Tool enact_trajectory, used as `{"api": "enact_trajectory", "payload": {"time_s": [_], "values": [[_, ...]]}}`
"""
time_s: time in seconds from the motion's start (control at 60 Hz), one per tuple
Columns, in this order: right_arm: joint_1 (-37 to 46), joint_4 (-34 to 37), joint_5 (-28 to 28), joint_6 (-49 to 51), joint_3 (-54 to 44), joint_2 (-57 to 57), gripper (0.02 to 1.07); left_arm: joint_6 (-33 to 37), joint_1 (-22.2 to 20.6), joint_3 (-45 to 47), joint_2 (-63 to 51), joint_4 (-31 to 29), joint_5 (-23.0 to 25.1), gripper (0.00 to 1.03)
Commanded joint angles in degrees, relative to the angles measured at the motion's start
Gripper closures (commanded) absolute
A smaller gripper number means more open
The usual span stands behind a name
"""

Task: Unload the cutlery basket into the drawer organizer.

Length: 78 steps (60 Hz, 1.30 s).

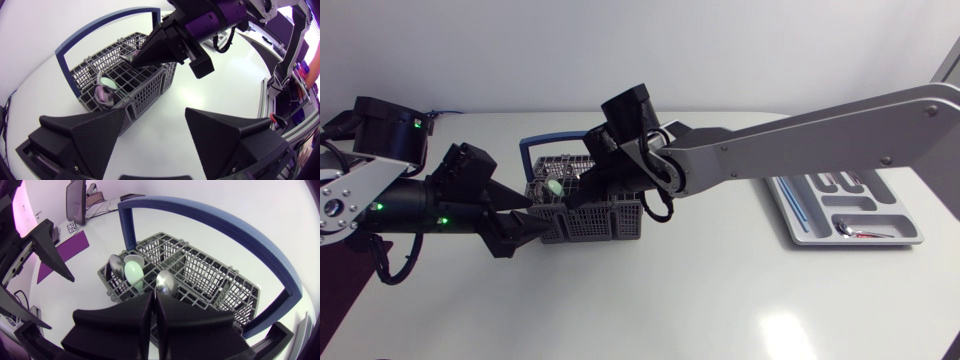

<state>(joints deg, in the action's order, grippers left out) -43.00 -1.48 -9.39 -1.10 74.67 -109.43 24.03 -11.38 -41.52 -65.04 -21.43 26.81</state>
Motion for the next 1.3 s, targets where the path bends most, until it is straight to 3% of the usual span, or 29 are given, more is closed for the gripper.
{"api": "enact_trajectory", "payload": {"time_s": [0.0, 0.85, 1.283], "values": [[-0.06, 0.86, -1.25, -1.18, -0.85, 0.18, 1.01, 0.05, -0.40, 1.44, -0.09, 0.42, 0.79, 0.20], [1.87, 0.16, -7.93, -2.24, -2.60, 6.95, 1.01, 0.05, -0.40, 1.61, 0.35, 0.42, 0.70, 0.19], [4.16, 1.04, -17.07, -4.96, -2.16, 13.98, 1.01, -0.74, -0.40, 0.30, 0.44, 0.51, 0.70, 0.19]]}}
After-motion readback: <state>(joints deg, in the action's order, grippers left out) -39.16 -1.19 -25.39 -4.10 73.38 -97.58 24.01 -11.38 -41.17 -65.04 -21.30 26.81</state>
